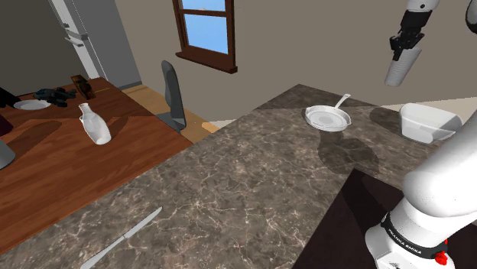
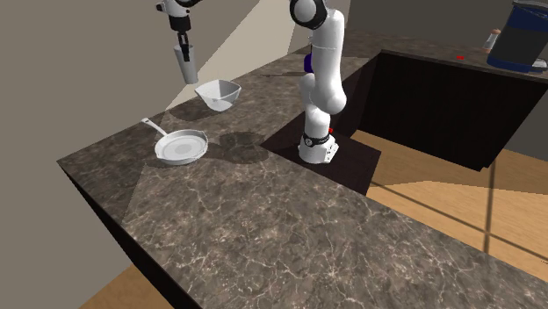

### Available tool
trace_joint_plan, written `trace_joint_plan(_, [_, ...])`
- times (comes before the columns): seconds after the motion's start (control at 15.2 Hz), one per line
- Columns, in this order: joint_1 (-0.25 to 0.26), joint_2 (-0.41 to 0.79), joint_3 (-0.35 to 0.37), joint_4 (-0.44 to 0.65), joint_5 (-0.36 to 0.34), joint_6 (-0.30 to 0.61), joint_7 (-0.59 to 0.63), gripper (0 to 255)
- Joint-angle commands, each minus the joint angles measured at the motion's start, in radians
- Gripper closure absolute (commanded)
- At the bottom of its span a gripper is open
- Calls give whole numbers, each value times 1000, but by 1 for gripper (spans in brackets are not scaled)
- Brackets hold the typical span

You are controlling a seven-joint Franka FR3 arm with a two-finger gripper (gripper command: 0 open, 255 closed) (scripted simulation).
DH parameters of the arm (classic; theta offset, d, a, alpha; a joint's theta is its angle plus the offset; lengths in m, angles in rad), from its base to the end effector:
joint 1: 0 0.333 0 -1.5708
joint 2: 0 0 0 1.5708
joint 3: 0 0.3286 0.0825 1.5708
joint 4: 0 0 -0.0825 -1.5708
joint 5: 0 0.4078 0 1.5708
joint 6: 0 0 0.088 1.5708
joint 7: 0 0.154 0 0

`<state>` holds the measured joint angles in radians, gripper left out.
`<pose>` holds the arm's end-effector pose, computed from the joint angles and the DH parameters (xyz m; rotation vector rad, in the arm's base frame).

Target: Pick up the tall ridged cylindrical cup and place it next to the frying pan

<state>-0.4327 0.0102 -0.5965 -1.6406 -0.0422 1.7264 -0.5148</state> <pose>0.3044 -0.5147 0.5647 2.9549 -0.7690 0.0339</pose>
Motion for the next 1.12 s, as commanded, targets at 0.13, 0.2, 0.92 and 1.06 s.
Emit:
trace_joint_plan(0.13, [-80,180,-50,186,118,-35,-131,255])
trace_joint_plan(0.2, [-109,227,-55,239,149,-51,-159,255])
trace_joint_plan(0.92, [-458,672,-10,860,393,-255,-294,255])
trace_joint_plan(1.06, [-429,645,-18,779,382,-206,-300,255])
